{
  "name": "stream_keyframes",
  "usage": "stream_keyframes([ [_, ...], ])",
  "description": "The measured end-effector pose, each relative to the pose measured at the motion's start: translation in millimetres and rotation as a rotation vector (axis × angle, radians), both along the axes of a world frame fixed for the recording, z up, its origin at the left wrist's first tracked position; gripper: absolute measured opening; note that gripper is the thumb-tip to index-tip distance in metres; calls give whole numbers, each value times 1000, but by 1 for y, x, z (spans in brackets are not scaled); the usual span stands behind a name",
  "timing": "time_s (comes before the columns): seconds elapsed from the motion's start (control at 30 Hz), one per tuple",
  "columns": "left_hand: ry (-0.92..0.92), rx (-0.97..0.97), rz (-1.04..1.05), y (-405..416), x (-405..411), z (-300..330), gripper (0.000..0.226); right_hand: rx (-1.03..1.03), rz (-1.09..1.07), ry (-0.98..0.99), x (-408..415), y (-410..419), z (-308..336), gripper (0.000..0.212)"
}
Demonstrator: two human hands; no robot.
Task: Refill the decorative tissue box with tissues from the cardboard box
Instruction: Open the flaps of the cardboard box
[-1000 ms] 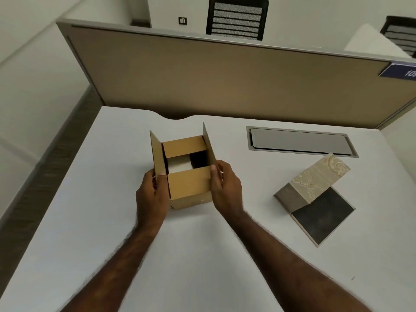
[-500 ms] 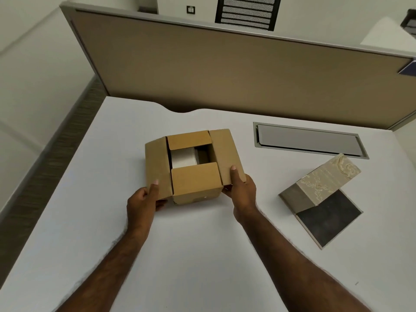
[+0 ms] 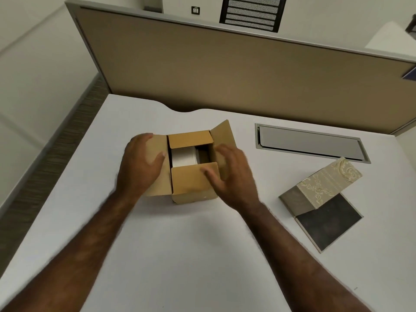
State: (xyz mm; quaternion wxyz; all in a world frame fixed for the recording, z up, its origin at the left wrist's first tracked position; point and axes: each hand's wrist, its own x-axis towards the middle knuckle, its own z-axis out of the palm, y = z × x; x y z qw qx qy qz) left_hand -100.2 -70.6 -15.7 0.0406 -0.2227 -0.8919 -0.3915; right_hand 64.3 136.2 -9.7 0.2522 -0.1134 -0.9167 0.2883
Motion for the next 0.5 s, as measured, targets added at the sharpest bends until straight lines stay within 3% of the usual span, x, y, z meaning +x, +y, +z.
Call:
stream_keyframes([
  [0.1, -43, -296, -194, 22, -27, 7, 81, 115, 267, -381, -10, -5, 3, 85],
  [0.2, -53, -527, -328, 42, -42, 6, 89, 288, 318, -580, -16, -6, -10, 103],
  [0.4, -23, -436, -368, 47, -53, 9, 41, 255, 244, -450, -5, -10, -8, 89],
  [0.5, -54, -348, -322, 44, -52, 13, 43, 300, 227, -361, 6, -14, -5, 79],
])
